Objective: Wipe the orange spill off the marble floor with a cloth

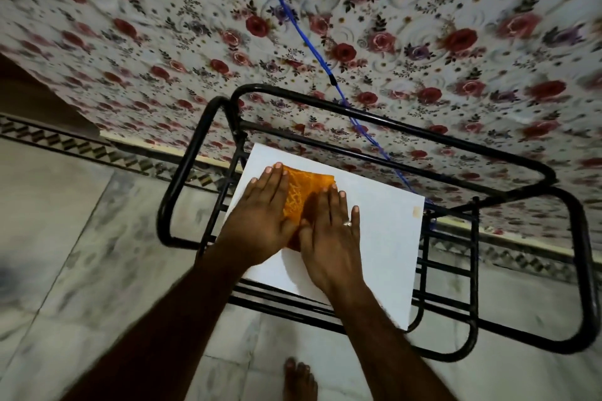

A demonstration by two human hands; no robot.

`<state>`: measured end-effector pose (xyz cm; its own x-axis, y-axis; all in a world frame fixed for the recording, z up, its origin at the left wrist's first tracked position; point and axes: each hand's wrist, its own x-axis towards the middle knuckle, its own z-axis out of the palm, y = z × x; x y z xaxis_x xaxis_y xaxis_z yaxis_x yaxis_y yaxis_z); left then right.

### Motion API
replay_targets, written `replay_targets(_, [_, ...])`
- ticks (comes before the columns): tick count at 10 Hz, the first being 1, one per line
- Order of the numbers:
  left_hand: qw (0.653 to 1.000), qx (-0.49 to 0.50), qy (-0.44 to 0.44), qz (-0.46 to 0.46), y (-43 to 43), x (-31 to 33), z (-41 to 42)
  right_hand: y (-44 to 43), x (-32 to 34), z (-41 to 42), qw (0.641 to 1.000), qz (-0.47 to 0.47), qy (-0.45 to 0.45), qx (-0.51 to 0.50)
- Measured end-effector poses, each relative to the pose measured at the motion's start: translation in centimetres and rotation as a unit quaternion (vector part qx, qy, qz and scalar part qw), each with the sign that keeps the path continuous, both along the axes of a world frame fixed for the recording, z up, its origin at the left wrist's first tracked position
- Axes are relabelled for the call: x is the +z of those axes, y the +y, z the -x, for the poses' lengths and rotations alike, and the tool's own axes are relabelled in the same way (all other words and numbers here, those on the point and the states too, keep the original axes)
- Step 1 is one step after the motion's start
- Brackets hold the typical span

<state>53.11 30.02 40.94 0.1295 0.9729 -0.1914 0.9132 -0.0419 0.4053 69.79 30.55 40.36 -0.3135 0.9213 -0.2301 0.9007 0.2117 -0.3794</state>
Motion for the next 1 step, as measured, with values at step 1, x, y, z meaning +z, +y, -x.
replay_targets(1, [0.988, 0.064, -0.034, -0.135, -0.10, 6.52, -0.84, -0.09, 4.90, 0.99, 0.991, -0.090, 0.095, -0.031])
